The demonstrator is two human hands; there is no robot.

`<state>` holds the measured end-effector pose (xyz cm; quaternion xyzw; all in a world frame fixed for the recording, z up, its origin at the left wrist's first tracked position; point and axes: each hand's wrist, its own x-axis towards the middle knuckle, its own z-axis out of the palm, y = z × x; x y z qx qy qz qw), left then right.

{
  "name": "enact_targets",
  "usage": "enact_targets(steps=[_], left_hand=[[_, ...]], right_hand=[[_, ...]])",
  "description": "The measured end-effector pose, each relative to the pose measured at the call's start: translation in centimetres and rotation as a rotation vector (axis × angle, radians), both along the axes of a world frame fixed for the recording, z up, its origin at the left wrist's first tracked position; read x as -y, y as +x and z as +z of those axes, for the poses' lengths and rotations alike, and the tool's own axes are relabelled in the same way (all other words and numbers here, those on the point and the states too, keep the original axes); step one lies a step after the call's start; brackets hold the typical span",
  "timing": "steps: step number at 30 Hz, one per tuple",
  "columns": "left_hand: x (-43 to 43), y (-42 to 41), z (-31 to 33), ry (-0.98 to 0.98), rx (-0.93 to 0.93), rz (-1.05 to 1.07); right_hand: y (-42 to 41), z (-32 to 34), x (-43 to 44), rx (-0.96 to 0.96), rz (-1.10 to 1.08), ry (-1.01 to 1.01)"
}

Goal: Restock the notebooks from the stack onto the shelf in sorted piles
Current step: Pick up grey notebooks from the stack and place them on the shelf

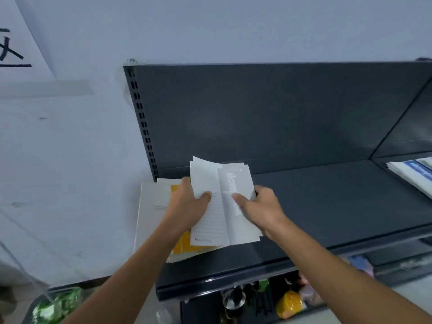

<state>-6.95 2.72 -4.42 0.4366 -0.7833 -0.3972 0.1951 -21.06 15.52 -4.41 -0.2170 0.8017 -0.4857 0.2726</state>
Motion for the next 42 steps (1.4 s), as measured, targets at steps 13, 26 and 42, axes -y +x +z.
enact_targets(steps=[13, 26, 42], left_hand=[[-13.2, -15.6, 0.6, -0.160, 0.170, -0.256], [-31.8, -30.9, -0.1, -0.218, 0.198, -0.397], [-39.6, -47.1, 0.3, -0.316, 0.306, -0.602]], right_hand=[[-12.7, -0.5, -15.9, -0.019, -0.252, 0.005], [-25.6, -1.4, -35.2, -0.245, -0.329, 0.213], [-37.9, -1.4, -44.3, -0.319, -0.563, 0.285]])
